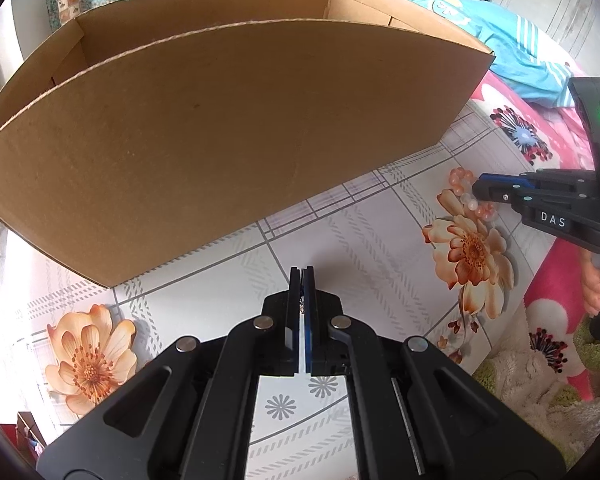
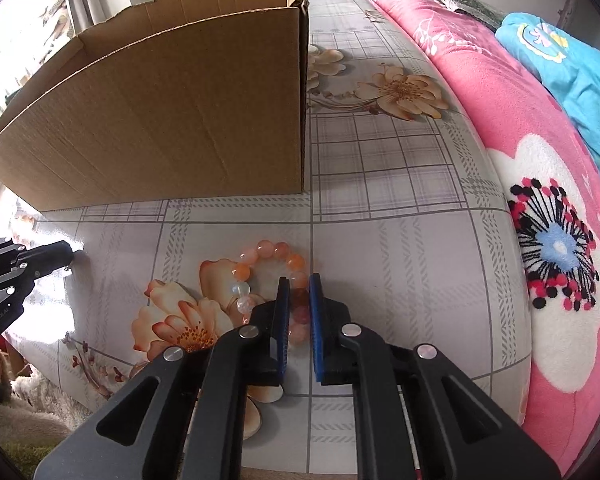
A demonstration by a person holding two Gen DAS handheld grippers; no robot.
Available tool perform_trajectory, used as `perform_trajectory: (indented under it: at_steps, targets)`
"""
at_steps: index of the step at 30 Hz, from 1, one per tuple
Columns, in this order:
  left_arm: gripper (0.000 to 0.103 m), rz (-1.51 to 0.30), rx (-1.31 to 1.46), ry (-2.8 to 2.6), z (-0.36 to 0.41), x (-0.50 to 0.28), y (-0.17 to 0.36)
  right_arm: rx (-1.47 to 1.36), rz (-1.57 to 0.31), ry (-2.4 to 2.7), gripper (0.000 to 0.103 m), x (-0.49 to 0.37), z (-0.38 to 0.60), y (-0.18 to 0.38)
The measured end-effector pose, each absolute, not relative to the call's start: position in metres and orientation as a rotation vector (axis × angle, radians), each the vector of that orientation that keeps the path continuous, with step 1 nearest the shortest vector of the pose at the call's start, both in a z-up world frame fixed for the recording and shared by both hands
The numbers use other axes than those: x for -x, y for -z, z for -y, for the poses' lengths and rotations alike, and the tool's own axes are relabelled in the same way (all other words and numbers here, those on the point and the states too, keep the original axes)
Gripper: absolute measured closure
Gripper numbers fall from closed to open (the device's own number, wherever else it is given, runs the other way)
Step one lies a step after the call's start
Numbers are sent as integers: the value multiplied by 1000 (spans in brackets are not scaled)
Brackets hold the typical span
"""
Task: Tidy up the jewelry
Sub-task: 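Close the right gripper on the orange-pink bead bracelet while the left gripper holds the pendant, then carry the bead bracelet with the right gripper into the box while the left gripper carries the pendant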
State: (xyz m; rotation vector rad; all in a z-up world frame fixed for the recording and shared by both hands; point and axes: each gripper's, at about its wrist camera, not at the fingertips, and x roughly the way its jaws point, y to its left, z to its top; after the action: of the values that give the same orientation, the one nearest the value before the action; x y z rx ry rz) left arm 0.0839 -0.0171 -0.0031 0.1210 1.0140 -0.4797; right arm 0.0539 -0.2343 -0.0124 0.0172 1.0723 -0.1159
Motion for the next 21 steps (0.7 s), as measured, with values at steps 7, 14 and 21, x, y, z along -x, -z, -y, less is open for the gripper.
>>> perform_trajectory:
  at_steps: [7, 14, 21]
  targets:
    - [102, -1029, -109, 479, 14, -85, 3, -54, -1025, 105, 93, -46, 228, -5]
    - [102, -1027, -109, 476, 11, -84, 2, -33, -978, 89, 93, -40, 221, -24]
    - [102, -969, -106, 496, 10, -76, -6, -3, -917, 88, 93, -29, 214, -49]
